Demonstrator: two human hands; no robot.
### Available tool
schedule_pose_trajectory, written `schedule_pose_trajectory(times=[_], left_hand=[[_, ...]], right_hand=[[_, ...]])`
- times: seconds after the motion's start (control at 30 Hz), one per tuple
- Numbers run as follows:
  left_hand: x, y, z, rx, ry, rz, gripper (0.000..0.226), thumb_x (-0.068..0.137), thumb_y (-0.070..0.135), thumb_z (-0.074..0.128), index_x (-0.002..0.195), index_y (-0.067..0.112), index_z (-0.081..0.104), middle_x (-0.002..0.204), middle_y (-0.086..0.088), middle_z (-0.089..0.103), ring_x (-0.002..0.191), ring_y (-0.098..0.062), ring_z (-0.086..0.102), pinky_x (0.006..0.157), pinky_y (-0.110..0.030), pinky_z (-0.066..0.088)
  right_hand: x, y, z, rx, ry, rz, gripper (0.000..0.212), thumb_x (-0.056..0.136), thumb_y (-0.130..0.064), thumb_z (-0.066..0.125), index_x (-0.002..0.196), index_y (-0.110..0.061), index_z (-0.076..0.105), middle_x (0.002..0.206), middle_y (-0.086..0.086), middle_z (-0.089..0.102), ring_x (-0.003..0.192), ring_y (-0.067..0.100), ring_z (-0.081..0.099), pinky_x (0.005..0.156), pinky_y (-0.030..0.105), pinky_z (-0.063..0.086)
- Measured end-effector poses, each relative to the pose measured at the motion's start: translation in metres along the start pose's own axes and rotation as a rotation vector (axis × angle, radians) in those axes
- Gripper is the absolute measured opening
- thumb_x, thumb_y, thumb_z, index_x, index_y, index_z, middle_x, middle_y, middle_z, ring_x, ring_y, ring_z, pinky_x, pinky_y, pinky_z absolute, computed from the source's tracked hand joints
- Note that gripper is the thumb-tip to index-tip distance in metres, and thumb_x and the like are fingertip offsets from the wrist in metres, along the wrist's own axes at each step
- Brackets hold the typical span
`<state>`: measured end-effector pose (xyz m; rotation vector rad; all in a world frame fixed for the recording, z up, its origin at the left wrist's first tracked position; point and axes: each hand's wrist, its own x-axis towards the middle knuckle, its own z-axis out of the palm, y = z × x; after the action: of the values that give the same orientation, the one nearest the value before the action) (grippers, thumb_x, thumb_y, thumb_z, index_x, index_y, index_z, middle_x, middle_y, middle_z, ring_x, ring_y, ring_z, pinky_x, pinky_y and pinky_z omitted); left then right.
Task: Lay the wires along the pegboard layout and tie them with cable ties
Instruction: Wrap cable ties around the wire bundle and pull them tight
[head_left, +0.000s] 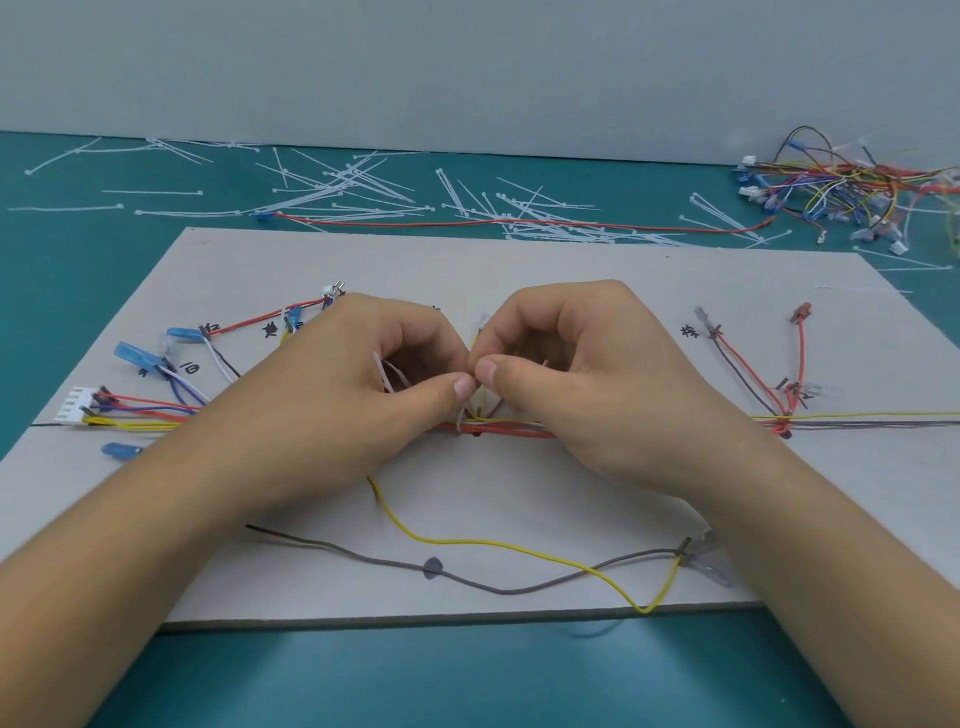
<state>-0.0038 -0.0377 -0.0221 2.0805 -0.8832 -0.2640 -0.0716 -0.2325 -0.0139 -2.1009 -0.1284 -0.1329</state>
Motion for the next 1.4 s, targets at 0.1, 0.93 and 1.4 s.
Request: schedule_pose_trajectory(times=[0.1,0.93,1.4], left_hand=[[-0.0006,0.0012,-0.0003,0.014,-0.020,0.021,0.011,0.093,0.030,0.072,0.082,0.028,0.073,0.068,0.015,0.070,0.058,0.000,0.059,0.054,-0.008,0.041],[0.0014,0.0060,0.0057,0.024,-0.008,-0.052,0.012,0.085,0.023,0.076,0.074,0.029,0.075,0.072,0.010,0.072,0.061,-0.002,0.061,0.058,-0.011,0.044],[0.0036,0.0064,0.0044,0.105,-0.031,-0.052,0.012,0.087,0.023,0.076,0.077,0.029,0.074,0.072,0.011,0.071,0.061,-0.005,0.061,0.058,-0.017,0.044]], right_hand=[[-0.0010,-0.0013,0.0019,-0.044,0.017,-0.008,0.014,0.087,-0.011,0.066,0.076,-0.020,0.069,0.062,-0.004,0.065,0.050,0.003,0.047,0.049,0.017,0.037],[0.0042,-0.0047,-0.0004,-0.252,0.225,-0.174,0.012,0.089,-0.012,0.066,0.082,-0.021,0.065,0.069,-0.019,0.056,0.063,0.007,0.056,0.055,0.009,0.036],[0.0036,-0.0032,-0.0003,-0.383,0.257,-0.208,0.005,0.091,-0.019,0.064,0.087,-0.022,0.062,0.085,-0.013,0.060,0.077,0.012,0.058,0.061,0.029,0.043]])
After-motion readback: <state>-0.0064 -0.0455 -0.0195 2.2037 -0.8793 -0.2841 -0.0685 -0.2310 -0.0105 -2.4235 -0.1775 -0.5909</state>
